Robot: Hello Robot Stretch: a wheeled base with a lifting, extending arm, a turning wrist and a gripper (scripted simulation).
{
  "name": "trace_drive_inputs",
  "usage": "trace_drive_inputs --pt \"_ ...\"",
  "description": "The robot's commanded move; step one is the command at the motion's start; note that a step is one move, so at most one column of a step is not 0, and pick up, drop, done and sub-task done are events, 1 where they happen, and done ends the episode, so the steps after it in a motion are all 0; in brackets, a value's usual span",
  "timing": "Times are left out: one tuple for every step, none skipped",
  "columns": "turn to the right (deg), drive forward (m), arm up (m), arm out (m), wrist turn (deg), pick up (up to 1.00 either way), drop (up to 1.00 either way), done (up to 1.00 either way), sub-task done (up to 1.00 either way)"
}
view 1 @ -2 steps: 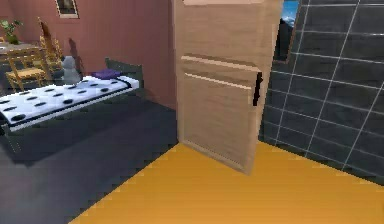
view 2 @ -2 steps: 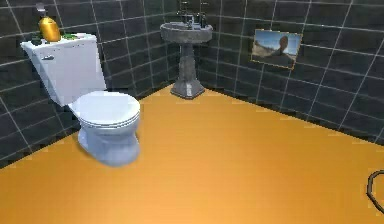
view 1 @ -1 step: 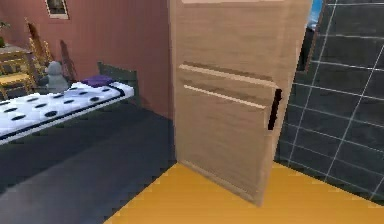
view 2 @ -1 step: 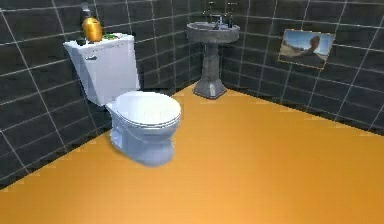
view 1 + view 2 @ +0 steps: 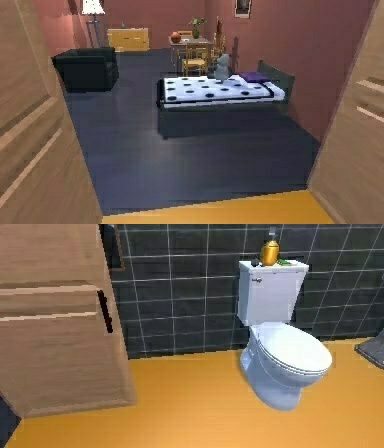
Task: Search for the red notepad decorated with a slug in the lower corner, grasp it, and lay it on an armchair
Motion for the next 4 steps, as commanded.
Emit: trace_drive_inputs --pt "-6.0 0.00 0.00 0.00 0.0 0.00 0.00 0.00 0.00" --pt "0.0 0.55 0.00 0.00 0.0 0.00 0.00 0.00 0.00" --pt "-12.0 0.00 0.00 0.00 0.0 0.00 0.00 0.00 0.00" --pt "0.0 0.80 0.00 0.00 0.0 0.00 0.00 0.00 0.00"
